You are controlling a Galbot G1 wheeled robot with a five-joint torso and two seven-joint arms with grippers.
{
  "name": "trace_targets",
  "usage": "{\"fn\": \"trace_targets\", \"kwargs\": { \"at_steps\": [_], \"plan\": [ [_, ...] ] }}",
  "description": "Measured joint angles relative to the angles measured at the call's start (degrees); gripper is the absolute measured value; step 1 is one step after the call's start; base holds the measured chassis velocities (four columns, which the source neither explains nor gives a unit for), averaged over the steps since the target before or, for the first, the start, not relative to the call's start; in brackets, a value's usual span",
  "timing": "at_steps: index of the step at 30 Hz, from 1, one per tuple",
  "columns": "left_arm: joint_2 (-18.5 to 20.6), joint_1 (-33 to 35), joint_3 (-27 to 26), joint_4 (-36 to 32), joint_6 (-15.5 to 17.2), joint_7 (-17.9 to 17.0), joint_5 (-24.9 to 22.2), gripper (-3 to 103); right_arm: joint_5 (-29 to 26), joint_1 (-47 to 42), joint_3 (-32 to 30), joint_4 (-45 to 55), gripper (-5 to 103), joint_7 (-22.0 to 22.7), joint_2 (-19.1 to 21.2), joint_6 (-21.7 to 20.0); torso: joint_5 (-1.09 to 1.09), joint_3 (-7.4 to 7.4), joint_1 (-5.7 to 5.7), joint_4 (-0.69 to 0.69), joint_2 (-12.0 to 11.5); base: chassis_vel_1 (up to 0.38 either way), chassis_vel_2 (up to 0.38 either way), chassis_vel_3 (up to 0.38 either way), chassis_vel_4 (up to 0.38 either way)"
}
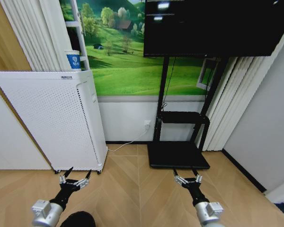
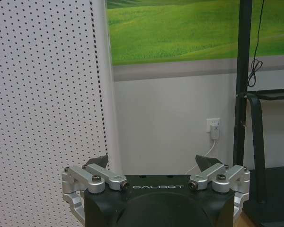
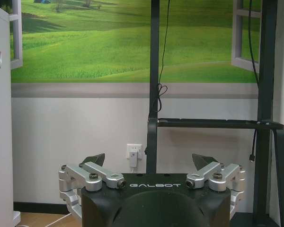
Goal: Pick up the trash bin and place the garbage on the floor into it.
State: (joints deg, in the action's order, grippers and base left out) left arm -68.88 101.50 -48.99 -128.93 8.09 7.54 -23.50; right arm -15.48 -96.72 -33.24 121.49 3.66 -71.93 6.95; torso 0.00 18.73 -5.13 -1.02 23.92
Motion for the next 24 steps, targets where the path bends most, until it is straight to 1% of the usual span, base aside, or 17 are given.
{"fn": "trace_targets", "kwargs": {
  "at_steps": [3, 18, 20, 23, 24],
  "plan": [
    [0.0, 0.0, 0.0, 0.0, 0.0, 0.0, 0.0, 100, 0.0, 0.0, 0.0, 0.0, 100, 0.0, 0.0, 0.0, 0.0, 0.62, -0.38, 0.0, 1.0, 0.0, 0.0, 0.0, 0.0],
    [0.0, 0.0, 0.0, 0.0, 0.0, 0.0, 0.0, 100, 0.0, 0.0, 0.0, 0.0, 100, 0.0, 0.0, 0.0, 0.0, 2.59, -1.65, 0.0, 4.24, 0.0, 0.0, 0.0, 0.0],
    [0.0, 0.0, 0.0, 0.0, 0.0, 0.0, 0.0, 100, 0.0, 0.0, 0.0, 0.0, 100, 0.0, 0.0, 0.0, 0.0, 3.05, -2.02, 0.0, 5.07, 0.0, 0.0, 0.0, 0.0],
    [0.0, 0.0, 0.0, 0.0, 0.0, 0.0, 0.0, 100, 0.0, 0.0, 0.0, 0.0, 100, 0.0, 0.0, 0.0, 0.0, 3.4, -2.22, 0.0, 5.62, 0.0, 0.0, 0.0, 0.0],
    [0.0, 0.0, 0.0, 0.0, 0.0, 0.0, 0.0, 100, 0.0, 0.0, 0.0, 0.0, 100, 0.0, 0.0, 0.0, 0.0, 3.79, -2.44, 0.0, 6.23, 0.0, 0.0, 0.0, 0.0]
  ]
}}
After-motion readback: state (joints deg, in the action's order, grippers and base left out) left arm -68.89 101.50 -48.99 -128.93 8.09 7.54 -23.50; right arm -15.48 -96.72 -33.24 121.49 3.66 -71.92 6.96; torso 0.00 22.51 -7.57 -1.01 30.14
